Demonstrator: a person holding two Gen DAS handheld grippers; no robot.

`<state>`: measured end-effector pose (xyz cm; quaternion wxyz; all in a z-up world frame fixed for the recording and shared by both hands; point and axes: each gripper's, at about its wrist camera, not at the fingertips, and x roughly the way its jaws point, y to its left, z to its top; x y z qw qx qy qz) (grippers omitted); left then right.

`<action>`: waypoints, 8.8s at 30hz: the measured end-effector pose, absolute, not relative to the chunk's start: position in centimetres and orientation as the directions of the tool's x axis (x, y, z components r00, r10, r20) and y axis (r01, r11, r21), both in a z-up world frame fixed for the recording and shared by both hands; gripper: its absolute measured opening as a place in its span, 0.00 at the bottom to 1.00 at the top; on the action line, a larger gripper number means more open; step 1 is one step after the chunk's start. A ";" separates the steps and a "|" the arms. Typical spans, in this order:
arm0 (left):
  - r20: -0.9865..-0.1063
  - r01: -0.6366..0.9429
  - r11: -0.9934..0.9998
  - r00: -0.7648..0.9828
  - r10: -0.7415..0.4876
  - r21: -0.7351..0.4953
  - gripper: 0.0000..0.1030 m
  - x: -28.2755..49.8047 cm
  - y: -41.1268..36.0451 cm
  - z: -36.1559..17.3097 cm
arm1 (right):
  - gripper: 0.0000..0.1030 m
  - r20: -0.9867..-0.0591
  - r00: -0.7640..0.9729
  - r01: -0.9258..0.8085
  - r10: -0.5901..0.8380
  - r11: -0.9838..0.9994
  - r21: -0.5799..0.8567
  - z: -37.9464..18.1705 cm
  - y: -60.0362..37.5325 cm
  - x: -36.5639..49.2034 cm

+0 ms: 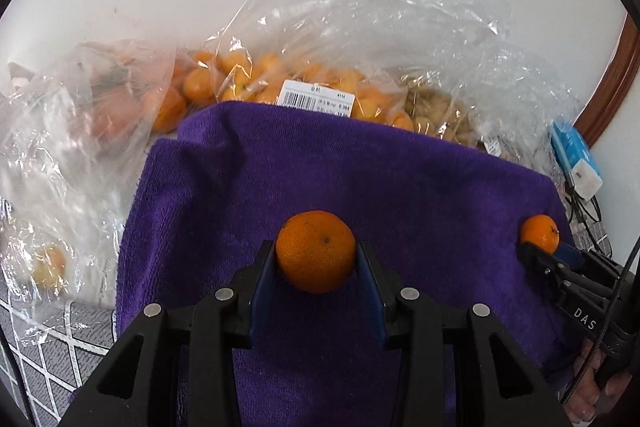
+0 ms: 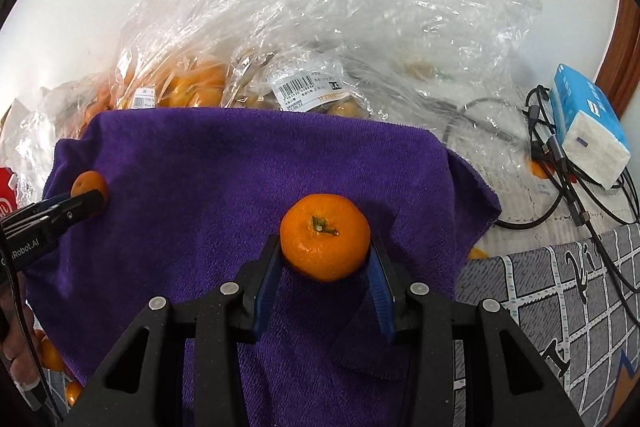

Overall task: Organize fruits
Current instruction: 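Carry both oranges onto the purple towel and open both tools, then move the right tool back down and grasp another orange, then grasp an orange with the left tool while the right tool holds its orange, then place both oranges on the purple towel beside the earlier ones and open both tools, then lower the right tool and close it on the yellow-green fruit while the left tool lowers toward an orange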

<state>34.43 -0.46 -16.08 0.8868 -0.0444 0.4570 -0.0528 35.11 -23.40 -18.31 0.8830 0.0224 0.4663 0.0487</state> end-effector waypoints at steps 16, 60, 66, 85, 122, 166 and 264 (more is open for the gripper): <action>-0.769 0.056 0.983 0.616 -0.174 -0.177 0.52 32.8 -0.5 -12.2 | 0.74 -0.816 0.577 -0.006 0.040 0.999 0.044 -14.0 -24.3 30.5; -0.761 -0.051 0.977 0.635 -0.130 -0.209 0.52 12.6 8.6 -15.0 | 0.34 -0.777 0.576 -0.213 0.254 0.964 0.158 -18.6 -17.1 15.0; -0.773 -0.027 0.981 0.620 -0.133 -0.190 0.52 14.5 6.8 -15.7 | 0.33 -0.760 0.613 -0.232 0.216 0.969 0.088 -17.8 -17.8 14.3; -0.751 -0.068 0.983 0.655 -0.085 -0.170 0.38 18.5 5.4 -17.0 | 0.34 -0.771 0.627 -0.103 0.108 0.993 0.055 -19.0 -23.2 15.9; -0.568 -0.045 0.931 0.803 -0.183 -0.363 0.36 14.7 8.1 -14.5 | 0.33 -0.715 0.675 -0.109 0.181 0.983 0.146 -18.0 -24.6 14.9; -0.529 -0.025 0.944 0.833 -0.163 -0.330 0.36 16.5 8.0 -7.1 | 0.33 -0.612 0.771 -0.087 0.175 0.981 0.171 -8.2 -25.1 19.8; -0.752 -0.063 0.987 0.655 -0.069 -0.145 0.48 14.3 8.3 -17.5 | 0.26 -0.767 0.592 -0.256 0.246 0.960 0.111 -17.6 -16.9 17.8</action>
